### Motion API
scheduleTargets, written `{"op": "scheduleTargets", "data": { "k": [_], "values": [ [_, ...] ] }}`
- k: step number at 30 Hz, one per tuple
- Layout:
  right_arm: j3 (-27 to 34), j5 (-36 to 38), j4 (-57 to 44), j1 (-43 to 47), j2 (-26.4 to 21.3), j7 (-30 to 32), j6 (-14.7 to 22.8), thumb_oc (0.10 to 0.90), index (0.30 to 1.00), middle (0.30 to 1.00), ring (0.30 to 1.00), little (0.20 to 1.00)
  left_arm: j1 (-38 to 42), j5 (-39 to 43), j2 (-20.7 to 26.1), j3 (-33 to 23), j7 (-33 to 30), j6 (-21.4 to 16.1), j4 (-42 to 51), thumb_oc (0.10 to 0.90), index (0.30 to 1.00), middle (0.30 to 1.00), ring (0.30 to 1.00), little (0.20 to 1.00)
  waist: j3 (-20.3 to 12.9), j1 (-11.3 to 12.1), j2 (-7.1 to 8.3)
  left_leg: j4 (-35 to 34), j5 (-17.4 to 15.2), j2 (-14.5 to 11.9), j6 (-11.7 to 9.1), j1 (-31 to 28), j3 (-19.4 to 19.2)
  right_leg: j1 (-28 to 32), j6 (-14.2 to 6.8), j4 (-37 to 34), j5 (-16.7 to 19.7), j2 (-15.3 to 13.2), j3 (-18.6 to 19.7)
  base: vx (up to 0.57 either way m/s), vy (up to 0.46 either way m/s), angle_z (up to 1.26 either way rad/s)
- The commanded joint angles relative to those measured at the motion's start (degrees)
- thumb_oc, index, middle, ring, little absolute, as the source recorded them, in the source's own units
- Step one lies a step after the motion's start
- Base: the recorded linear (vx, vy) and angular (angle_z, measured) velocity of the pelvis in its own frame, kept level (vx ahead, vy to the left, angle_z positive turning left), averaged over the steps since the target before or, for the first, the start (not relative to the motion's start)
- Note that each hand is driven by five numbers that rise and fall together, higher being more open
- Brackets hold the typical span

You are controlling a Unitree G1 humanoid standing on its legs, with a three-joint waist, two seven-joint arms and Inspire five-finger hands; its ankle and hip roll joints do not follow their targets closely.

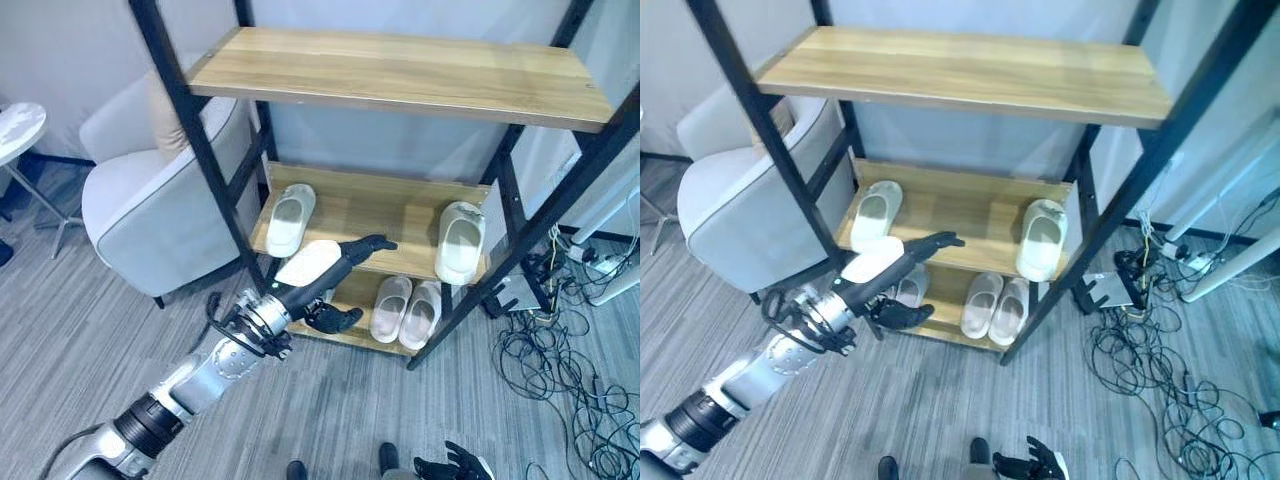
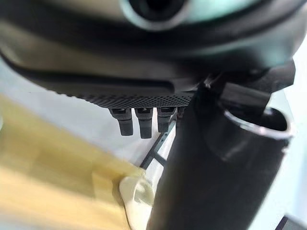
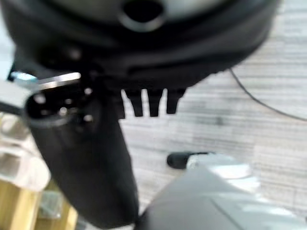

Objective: Arrange the slippers neatly on the shoe rack.

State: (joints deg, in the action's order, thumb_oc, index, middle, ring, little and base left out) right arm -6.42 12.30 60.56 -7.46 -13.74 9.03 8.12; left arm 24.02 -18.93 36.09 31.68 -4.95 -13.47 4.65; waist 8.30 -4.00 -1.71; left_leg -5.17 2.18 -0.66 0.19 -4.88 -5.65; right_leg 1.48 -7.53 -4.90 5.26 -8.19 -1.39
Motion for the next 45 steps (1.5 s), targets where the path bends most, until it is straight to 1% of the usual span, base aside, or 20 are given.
{"op": "scheduleTargets", "data": {
  "k": [1,7,8,10,11,12,13,16,17,20,25,26,27,28,35,36,39,41,43,45],
  "values": [
    [-1.72,0.2,-1.48,-0.98,-2.06,0.91,1.71,0.8,0.9,0.9,0.9,0.9,11.2,-4.3,-2.36,-1.19,-7.68,-3.06,0.06,0.8,0.9,0.9,0.9,0.9,-5.21,-0.63,0.3,0.29,-2.65,0.49,-1.0,3.33,5.6,-2.91,-1.45,4.83,-5.0,1.58,1.67,0.09,-0.055,-0.04],
    [0.02,2.5,-1.01,-0.49,-4.41,1.55,2.29,0.8,0.9,0.9,0.9,0.9,19.46,-8.64,-1.65,2.38,-10.21,-1.92,-4.81,0.8,0.9,0.9,0.9,0.9,-5.93,-1.4,-0.53,0.17,-1.92,0.46,-2.0,5.88,6.43,-2.11,-1.6,0.57,-3.99,1.85,-0.69,0.04,-0.026,0.15],
    [-0.16,2.33,-1.61,-0.06,-5.58,2.07,2.83,0.8,0.9,0.9,0.9,0.9,23.63,-11.72,-1.13,3.88,-12.18,-0.44,-8.37,0.8,0.9,0.9,0.9,0.9,-5.9,-1.74,-1.24,0.17,-2.24,0.61,-2.4,7.38,6.47,-3.2,-1.89,-0.1,-4.3,1.74,-1.27,-0.02,0.002,0.04],
    [0.0,2.27,-1.75,0.38,-5.8,2.33,3.07,0.8,0.9,0.9,0.9,0.9,25.31,-12.49,-1.45,4.55,-12.97,-0.25,-9.99,0.8,0.9,0.9,0.9,0.9,-5.93,-1.74,-1.45,0.17,-1.39,0.63,-2.48,8.94,6.4,-4.65,-1.97,-0.1,-3.68,1.75,-1.28,-0.03,0.011,0.04],
    [-0.1,2.12,-1.85,0.39,-5.91,2.57,3.19,0.8,0.9,0.9,0.9,0.9,25.98,-12.54,-1.24,4.65,-13.07,-0.19,-10.67,0.8,0.9,0.9,0.9,0.9,-6.04,-1.74,-1.65,0.17,-1.86,0.55,-2.6,9.56,6.24,-5.34,-2.1,-0.1,-4.11,1.8,-1.13,0.01,0.026,0.04],
    [-0.04,2.21,-1.76,0.85,-6.22,2.74,3.19,0.8,0.9,0.9,0.9,0.9,26.63,-13.02,-0.71,4.83,-13.54,0.18,-11.27,0.8,0.9,0.9,0.9,0.9,-5.69,-1.8,-1.84,0.17,-1.77,0.47,-2.65,10.1,6.13,-5.88,-2.16,-0.1,-4.18,1.84,-0.94,-0.02,0.042,-0.03],
    [0.16,3.06,-1.61,2.16,-6.67,3.21,3.63,0.8,0.9,0.9,0.9,0.9,29.68,-13.46,-0.11,6.5,-14.22,0.44,-13.14,0.8,0.9,0.9,0.9,0.9,-4.64,-1.76,-2.1,0.17,-1.14,0.44,-2.81,12.21,6.01,-8.05,-2.22,-0.1,-3.73,1.97,-0.46,-0.05,0.037,-0.08],
    [0.44,4.14,-1.81,2.68,-7.38,3.14,3.94,0.8,0.9,0.9,0.9,0.9,32.9,-13.0,1.02,8.29,-14.42,0.7,-14.84,0.8,0.9,0.9,0.9,0.9,-3.57,-1.76,-2.08,0.17,-0.53,0.43,-2.97,14.44,5.9,-10.2,-2.23,-0.1,-3.17,1.93,-0.27,-0.08,0.029,-0.03],
    [0.08,4.3,-2.57,2.79,-7.83,3.12,4.32,0.8,0.9,0.9,0.9,0.9,35.83,-13.02,1.8,9.64,-14.25,1.53,-16.84,0.8,0.9,0.9,0.9,0.9,-2.73,-1.8,-2.08,0.17,-0.17,0.53,-3.04,16.23,5.76,-11.9,-2.24,-0.1,-2.69,1.88,0.02,-0.04,0.046,-0.02],
    [0.76,4.17,-4.36,2.49,-7.95,3.79,4.77,0.8,0.9,0.9,0.9,0.9,40.07,-13.68,3.42,10.22,-15.68,3.31,-20.37,0.8,0.9,0.9,0.9,0.9,-1.23,-2.12,-2.07,0.17,0.54,0.93,-3.02,19.37,5.44,-14.84,-2.33,-0.1,-1.87,1.6,0.18,-0.04,0.071,-0.12],
    [1.66,4.46,-6.08,2.32,-8.71,4.39,5.33,0.8,0.9,0.9,0.9,0.9,43.21,-12.86,4.04,9.82,-16.59,4.16,-22.46,0.8,0.9,0.9,0.9,0.9,-0.17,-2.36,-1.89,0.17,0.8,1.36,-3.03,20.93,5.3,-16.44,-2.41,-0.1,-1.44,1.28,0.38,-0.01,0.05,-0.07],
    [3.4,4.41,-7.35,2.76,-10.39,5.44,5.59,0.8,0.9,0.9,0.9,0.9,45.49,-12.38,5.57,10.47,-16.4,4.3,-22.35,0.8,0.9,0.9,0.9,0.9,0.53,-2.46,-2.07,0.17,0.86,1.71,-3.01,21.58,5.33,-17.11,-2.46,-0.1,-1.15,0.97,0.38,0.0,0.033,-0.02],
    [3.42,4.4,-7.35,2.77,-10.38,5.44,5.58,0.8,0.9,0.9,0.9,0.9,45.52,-12.38,5.57,10.49,-16.4,4.3,-22.36,0.8,0.9,0.9,0.9,0.9,0.54,-2.45,-2.07,0.17,0.86,1.71,-3.01,21.6,5.34,-17.13,-2.46,-0.1,-1.15,0.97,0.37,0.0,0.063,0.0],
    [4.49,5.35,-8.3,2.91,-11.45,5.55,5.93,0.8,0.9,0.9,0.9,0.9,48.22,-13.46,7.02,11.72,-16.68,5.0,-23.23,0.8,0.9,0.9,0.9,0.9,1.05,-2.48,-2.44,0.17,0.85,1.93,-2.98,22.0,5.23,-17.47,-2.55,-0.1,-0.96,0.59,0.28,0.0,0.031,0.01],
    [5.48,5.29,-9.44,3.3,-12.22,5.99,5.93,0.8,0.9,0.9,0.9,0.9,52.63,-15.29,10.77,15.12,-15.84,5.73,-24.22,0.8,0.9,0.9,0.9,0.9,2.52,-2.14,-3.68,0.17,0.7,2.86,-2.7,22.53,5.38,-17.98,-2.94,-0.1,-0.49,-0.26,0.02,0.01,0.042,0.02],
    [5.48,5.3,-9.46,3.32,-12.21,5.98,5.92,0.8,0.9,0.9,0.9,0.9,52.69,-15.26,10.79,15.15,-15.85,5.71,-24.24,0.8,0.9,0.9,0.9,0.9,2.53,-2.15,-3.67,0.17,0.7,2.87,-2.69,22.55,5.39,-18.0,-2.95,-0.1,-0.48,-0.27,0.01,0.01,0.04,0.0],
    [5.35,4.72,-10.13,2.96,-11.83,6.22,5.88,0.8,0.9,0.9,0.9,0.9,51.45,-15.67,14.09,14.18,-16.33,6.35,-24.47,0.8,0.9,0.9,0.9,0.9,2.84,-1.56,-4.26,0.17,0.69,3.29,-2.63,22.74,5.39,-18.11,-3.16,-0.1,-0.33,-0.64,-0.27,0.01,0.029,0.01],
    [5.14,4.57,-9.91,3.39,-11.79,6.36,5.8,0.8,0.9,0.9,0.9,0.9,51.41,-15.91,14.43,14.44,-16.31,6.42,-24.83,0.8,0.9,0.9,0.9,0.9,2.93,-1.45,-4.34,0.17,0.69,3.33,-2.67,22.78,5.44,-18.12,-3.19,-0.1,-0.31,-0.67,-0.37,0.0,0.008,0.02],
    [7.01,6.09,-9.41,3.97,-12.56,6.8,6.11,0.8,0.9,0.9,0.9,0.9,50.54,-15.94,18.83,14.73,-16.28,6.17,-24.21,0.8,0.9,0.9,0.9,0.9,3.52,-1.1,-4.24,0.17,0.83,3.32,-2.69,23.38,5.51,-18.61,-3.43,-0.1,-0.2,-0.82,-0.75,-0.01,0.027,0.04],
    [7.15,6.3,-9.45,3.83,-12.79,6.75,6.31,0.8,0.9,0.9,0.9,0.9,50.24,-15.92,19.36,14.6,-16.1,6.28,-24.3,0.8,0.9,0.9,0.9,0.9,3.55,-0.97,-4.18,0.17,0.86,3.31,-2.7,23.52,5.56,-18.7,-3.44,-0.1,-0.21,-0.8,-0.91,0.0,0.0,0.0]
  ]
}}
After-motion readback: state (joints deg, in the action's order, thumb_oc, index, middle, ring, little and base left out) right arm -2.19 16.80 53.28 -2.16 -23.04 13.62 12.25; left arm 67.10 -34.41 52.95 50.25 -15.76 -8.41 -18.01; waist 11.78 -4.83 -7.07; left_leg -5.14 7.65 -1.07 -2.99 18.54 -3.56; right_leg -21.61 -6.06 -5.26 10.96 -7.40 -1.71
